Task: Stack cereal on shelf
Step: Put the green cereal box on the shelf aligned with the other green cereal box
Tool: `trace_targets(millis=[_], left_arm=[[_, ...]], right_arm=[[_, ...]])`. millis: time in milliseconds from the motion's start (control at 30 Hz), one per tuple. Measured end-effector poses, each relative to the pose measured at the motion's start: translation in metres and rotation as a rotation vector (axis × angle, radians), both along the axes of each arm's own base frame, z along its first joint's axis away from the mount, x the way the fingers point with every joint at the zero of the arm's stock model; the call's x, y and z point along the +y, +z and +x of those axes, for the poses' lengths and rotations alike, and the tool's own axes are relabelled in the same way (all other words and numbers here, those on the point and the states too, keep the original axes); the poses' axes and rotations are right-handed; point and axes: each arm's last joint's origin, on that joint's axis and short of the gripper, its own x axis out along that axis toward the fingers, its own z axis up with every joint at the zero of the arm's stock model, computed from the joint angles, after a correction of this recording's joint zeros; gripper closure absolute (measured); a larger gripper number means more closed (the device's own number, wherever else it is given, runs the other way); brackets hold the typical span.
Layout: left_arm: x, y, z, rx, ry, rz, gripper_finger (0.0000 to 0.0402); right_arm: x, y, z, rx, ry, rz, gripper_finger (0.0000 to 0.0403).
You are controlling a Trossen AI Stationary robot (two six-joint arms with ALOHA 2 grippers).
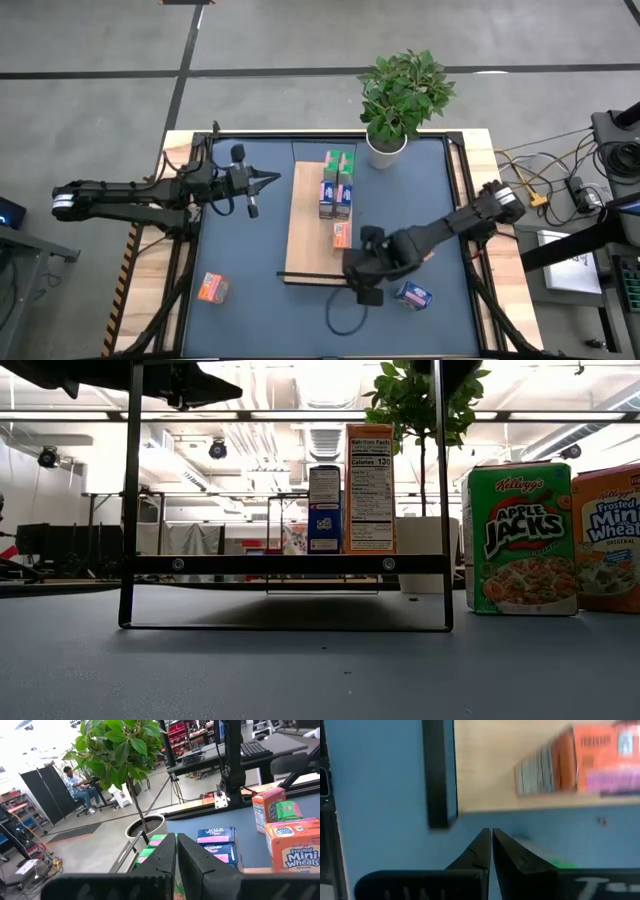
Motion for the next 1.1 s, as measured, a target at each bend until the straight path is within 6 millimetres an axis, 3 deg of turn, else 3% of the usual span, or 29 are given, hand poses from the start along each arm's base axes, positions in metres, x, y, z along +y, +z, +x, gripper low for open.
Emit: trace_targets(millis=[267,433,567,733,1100], left_arm=[[0.0,-0.003,0.0,0.022,0.001,-0.043,0.0402],[0.0,-0.003,0.0,0.022,0.001,-0.047,0.0402],[0.0,-0.003,0.0,0.023,0.001,-0.048,0.0402],[0.0,-0.004,0.0,0.023,0.002,-0.048,0.0402],[0.0,-0.003,0.0,0.023,0.003,-0.048,0.0402]], right_arm=[[0.017,0.003,-0.046,-0.055,-0.096,-0.007,0.0394],[0.011,-0.009,-0.068,-0.097,-0.125,-0.14,0.0394],[0.002,-0.017,-0.077,-0.167,-0.146,-0.151,0.0381],[-0.011,-0.026,-0.088,-0.213,-0.189,-0.146,0.0334],[-0.022,-0.052,-0.102,-0.205,-0.288,-0.139,0.0179]])
